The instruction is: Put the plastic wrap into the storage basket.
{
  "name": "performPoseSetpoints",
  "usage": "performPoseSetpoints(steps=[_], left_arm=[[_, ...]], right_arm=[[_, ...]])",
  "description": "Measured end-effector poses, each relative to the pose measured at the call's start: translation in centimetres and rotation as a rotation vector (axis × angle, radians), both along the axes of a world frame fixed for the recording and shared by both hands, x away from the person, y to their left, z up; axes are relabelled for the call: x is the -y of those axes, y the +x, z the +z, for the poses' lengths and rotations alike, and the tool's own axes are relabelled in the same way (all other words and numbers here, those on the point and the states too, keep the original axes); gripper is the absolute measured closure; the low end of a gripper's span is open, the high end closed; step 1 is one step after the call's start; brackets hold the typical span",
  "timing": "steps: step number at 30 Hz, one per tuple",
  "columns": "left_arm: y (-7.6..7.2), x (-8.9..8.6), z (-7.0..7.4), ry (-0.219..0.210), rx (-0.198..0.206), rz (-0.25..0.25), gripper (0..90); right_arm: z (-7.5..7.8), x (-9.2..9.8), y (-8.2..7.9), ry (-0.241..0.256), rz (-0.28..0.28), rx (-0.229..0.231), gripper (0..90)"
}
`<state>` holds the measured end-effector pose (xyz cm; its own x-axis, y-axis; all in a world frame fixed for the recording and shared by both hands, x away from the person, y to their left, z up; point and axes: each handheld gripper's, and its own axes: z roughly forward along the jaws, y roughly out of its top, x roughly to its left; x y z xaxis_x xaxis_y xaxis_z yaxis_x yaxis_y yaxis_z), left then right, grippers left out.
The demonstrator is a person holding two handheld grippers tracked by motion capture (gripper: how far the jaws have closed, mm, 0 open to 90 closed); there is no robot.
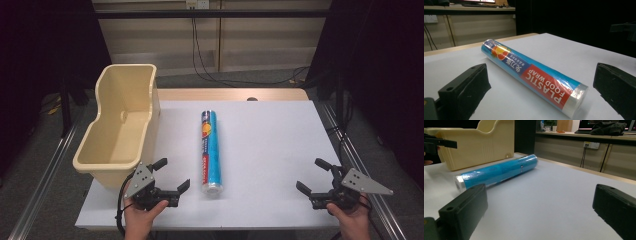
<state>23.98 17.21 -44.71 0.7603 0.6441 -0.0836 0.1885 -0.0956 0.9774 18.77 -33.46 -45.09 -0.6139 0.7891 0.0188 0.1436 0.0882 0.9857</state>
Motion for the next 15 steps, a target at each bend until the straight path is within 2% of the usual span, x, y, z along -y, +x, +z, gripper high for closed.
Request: performPoseSetpoints(steps=[11,15], left_arm=[[0.4,0.5,0.3,0.000,0.000,0.016,0.0],[0.9,1.3,0.3,0.007,0.005,0.015,0.0]], right_arm=[[0.0,0.0,0.0,-0.002,-0.004,-0.002,0.0],[0.0,0.0,0.0,-0.005,-0.004,0.001,0.0]])
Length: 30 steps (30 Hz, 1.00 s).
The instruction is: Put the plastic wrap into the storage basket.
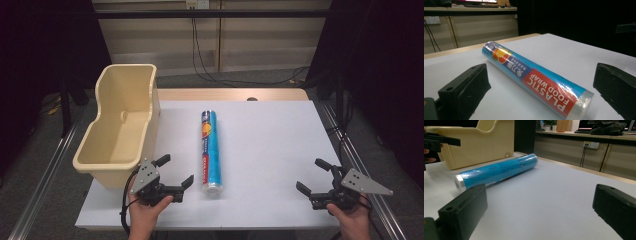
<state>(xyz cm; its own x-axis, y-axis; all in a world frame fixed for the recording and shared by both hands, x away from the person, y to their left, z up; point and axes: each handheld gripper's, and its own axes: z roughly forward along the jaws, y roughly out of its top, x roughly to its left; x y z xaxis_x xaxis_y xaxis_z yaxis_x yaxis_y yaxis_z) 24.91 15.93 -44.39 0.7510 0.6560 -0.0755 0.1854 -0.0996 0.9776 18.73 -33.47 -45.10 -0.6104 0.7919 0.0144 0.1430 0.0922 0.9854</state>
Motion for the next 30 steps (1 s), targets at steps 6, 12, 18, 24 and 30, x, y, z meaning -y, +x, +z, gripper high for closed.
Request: performPoseSetpoints(steps=[6,12,18,24,30], left_arm=[[0.5,0.7,0.1,-0.007,-0.008,-0.001,0.0],[1.0,0.9,0.1,-0.013,-0.007,0.008,0.0],[1.5,2.0,-0.3,0.000,-0.024,0.012,0.0],[2.6,2.7,-0.4,0.005,-0.070,0.038,0.0],[3.7,3.0,-0.7,0.023,-0.084,0.072,0.0]], right_arm=[[-0.1,0.1,-0.1,-0.002,0.000,-0.001,0.0],[-0.1,-0.1,-0.1,-0.010,0.001,0.001,0.0],[-0.1,-0.2,-0.1,-0.011,0.003,-0.004,0.0],[-0.2,-0.3,-0.1,-0.009,0.011,-0.008,0.0],[-0.2,-0.4,-0.3,-0.020,0.017,-0.006,0.0]])
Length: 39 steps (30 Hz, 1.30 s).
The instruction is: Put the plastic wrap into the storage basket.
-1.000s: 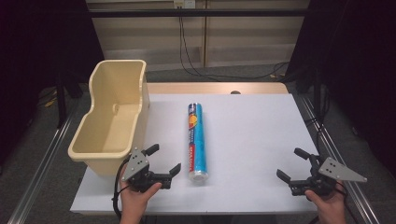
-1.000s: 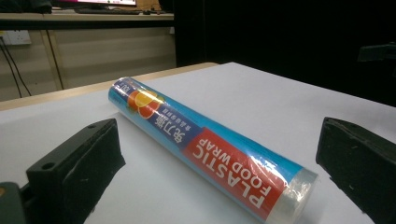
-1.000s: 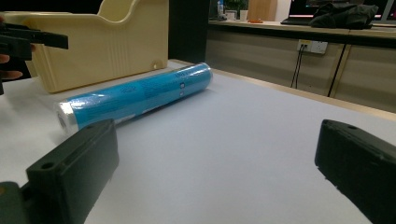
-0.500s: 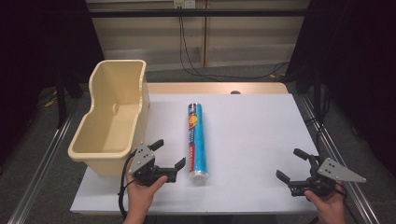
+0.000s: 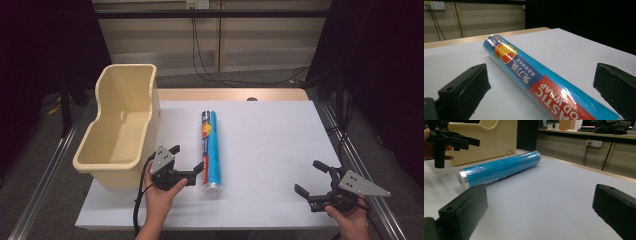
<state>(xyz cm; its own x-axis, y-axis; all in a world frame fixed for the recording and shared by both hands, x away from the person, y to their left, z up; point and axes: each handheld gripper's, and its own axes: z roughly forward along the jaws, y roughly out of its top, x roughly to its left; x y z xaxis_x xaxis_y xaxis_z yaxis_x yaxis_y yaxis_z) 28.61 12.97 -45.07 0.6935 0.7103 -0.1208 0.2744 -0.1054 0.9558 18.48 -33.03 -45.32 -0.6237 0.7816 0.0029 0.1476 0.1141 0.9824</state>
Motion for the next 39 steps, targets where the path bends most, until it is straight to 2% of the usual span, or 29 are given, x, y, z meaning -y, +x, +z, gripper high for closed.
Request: performPoseSetpoints(steps=[8,10,12,14,20,22,24,28,36,39], left_arm=[[1.4,0.9,-0.1,0.019,-0.037,0.025,0.0],[1.8,1.2,0.0,0.023,-0.056,0.029,0.0],[2.3,1.6,0.1,0.054,-0.091,0.044,0.0],[2.8,2.0,0.2,0.043,-0.120,0.054,0.0],[4.0,2.9,0.7,0.075,-0.166,0.066,0.0],[4.5,3.2,0.9,0.100,-0.190,0.072,0.0],[4.9,3.6,1.0,0.101,-0.202,0.073,0.0],[5.7,4.2,1.3,0.147,-0.245,0.091,0.0],[7.2,5.6,1.7,0.189,-0.307,0.107,0.0],[7.8,6.1,1.9,0.199,-0.343,0.118,0.0]], right_arm=[[0.0,-0.3,0.0,-0.008,0.009,-0.002,0.0],[0.0,-0.3,0.0,-0.010,0.008,-0.002,0.0],[0.0,-0.3,0.0,-0.010,0.007,-0.002,0.0],[0.0,-0.2,0.0,-0.011,0.006,-0.001,0.0],[-0.1,-0.3,0.0,-0.014,0.006,-0.002,0.0],[-0.1,-0.3,0.0,-0.018,0.006,-0.003,0.0],[-0.1,-0.3,0.0,-0.023,0.008,-0.001,0.0],[-0.1,-0.3,0.0,-0.027,0.010,-0.001,0.0],[-0.1,-0.3,0.0,-0.033,0.009,-0.002,0.0],[-0.1,-0.3,0.0,-0.034,0.009,-0.002,0.0]])
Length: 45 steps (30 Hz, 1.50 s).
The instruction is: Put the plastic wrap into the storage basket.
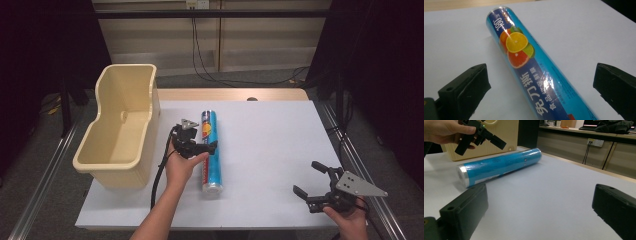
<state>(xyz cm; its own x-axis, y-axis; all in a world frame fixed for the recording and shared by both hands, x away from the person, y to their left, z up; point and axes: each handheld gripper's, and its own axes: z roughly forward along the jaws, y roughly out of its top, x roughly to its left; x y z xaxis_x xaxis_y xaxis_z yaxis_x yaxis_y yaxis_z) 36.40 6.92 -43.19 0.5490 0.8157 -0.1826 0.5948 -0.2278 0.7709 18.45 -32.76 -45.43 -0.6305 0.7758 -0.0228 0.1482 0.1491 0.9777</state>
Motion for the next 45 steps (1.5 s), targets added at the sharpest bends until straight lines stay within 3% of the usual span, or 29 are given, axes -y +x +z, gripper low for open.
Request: performPoseSetpoints(steps=[10,13,21,45], left_arm=[[1.2,1.3,0.1,0.060,-0.086,0.003,0.1],[1.4,1.6,0.1,0.064,-0.091,0.011,0.3],[2.1,1.9,-0.3,0.076,-0.157,0.038,0.3],[2.8,3.4,-1.4,0.126,-0.235,0.062,2.7]], right_arm=[[0.0,0.0,0.1,-0.006,0.006,-0.003,0.0],[-0.1,0.0,0.1,-0.005,0.002,-0.001,0.1],[-0.1,-0.1,0.1,-0.011,0.006,-0.004,0.2],[-0.2,-0.1,0.1,-0.018,0.001,-0.014,0.3]])
